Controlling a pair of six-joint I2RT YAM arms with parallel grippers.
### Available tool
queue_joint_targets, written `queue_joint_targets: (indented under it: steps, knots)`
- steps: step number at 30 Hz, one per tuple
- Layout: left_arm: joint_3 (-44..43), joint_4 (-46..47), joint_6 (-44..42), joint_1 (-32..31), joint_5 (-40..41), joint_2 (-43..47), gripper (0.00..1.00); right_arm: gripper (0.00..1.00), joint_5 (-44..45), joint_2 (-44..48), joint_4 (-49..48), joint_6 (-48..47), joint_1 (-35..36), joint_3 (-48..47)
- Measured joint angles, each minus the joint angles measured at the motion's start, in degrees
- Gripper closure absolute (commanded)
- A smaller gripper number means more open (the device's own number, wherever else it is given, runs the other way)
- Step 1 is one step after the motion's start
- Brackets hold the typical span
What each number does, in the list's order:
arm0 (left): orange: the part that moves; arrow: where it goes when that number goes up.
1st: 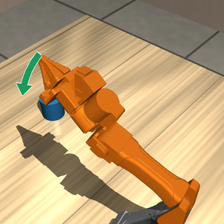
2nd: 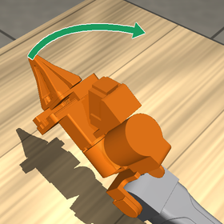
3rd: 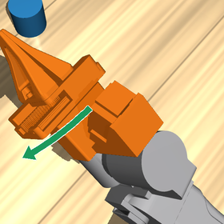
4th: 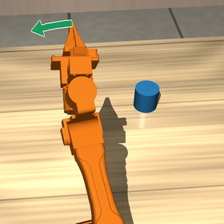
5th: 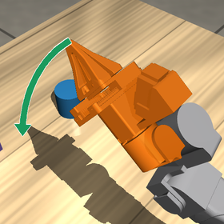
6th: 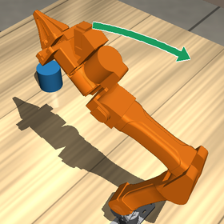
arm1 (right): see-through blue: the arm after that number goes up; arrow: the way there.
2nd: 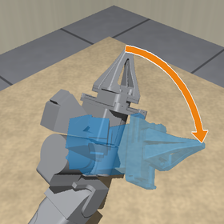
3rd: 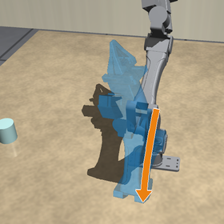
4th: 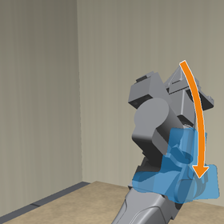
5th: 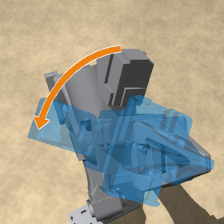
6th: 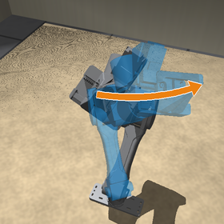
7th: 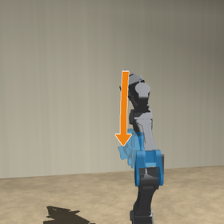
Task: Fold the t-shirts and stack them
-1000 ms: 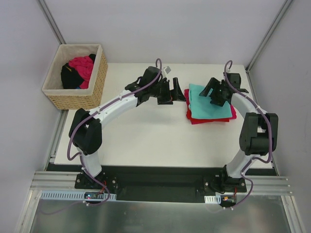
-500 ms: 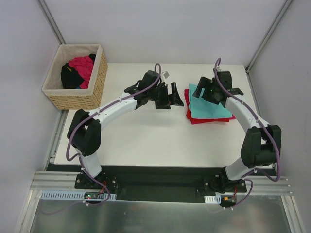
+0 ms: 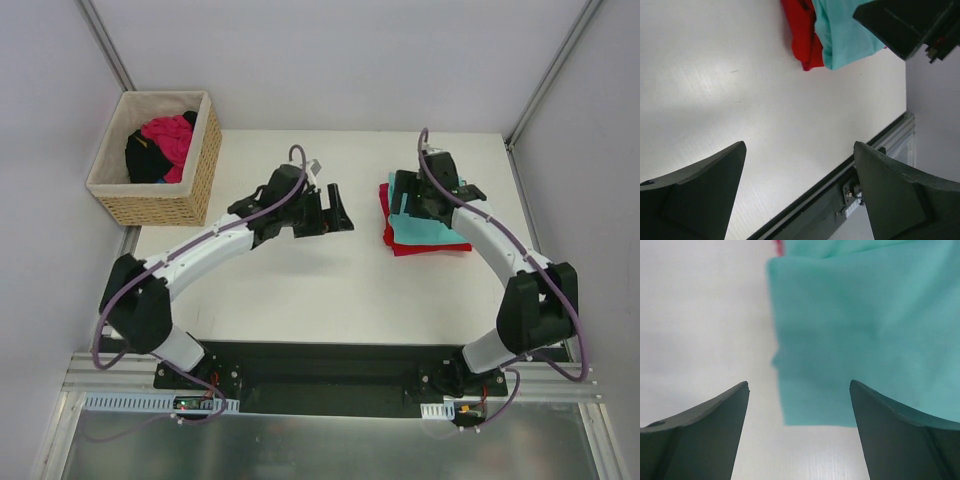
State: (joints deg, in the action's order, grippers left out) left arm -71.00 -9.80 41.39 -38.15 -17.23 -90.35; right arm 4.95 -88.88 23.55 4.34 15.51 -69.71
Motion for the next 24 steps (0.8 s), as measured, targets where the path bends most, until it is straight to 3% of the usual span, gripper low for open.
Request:
queue_joint_targets:
  steps: [8,15,24]
  knots:
    - [8.4,-4.1,-3.9,0.4,15.6,17.2,0.03,0.14,-2.8,10.8,-3.6,-0.4,15.2,2.4]
    - [18.4,-7.0,-4.8,0.4,23.9,29.2,0.02,0.12,1.6,19.6,-5.9,-0.8,25.5,8.5]
    - [22.9,-9.0,-4.9,0.4,28.0,37.9,0.02,0.12,5.4,24.8,-6.1,-2.0,27.4,10.6]
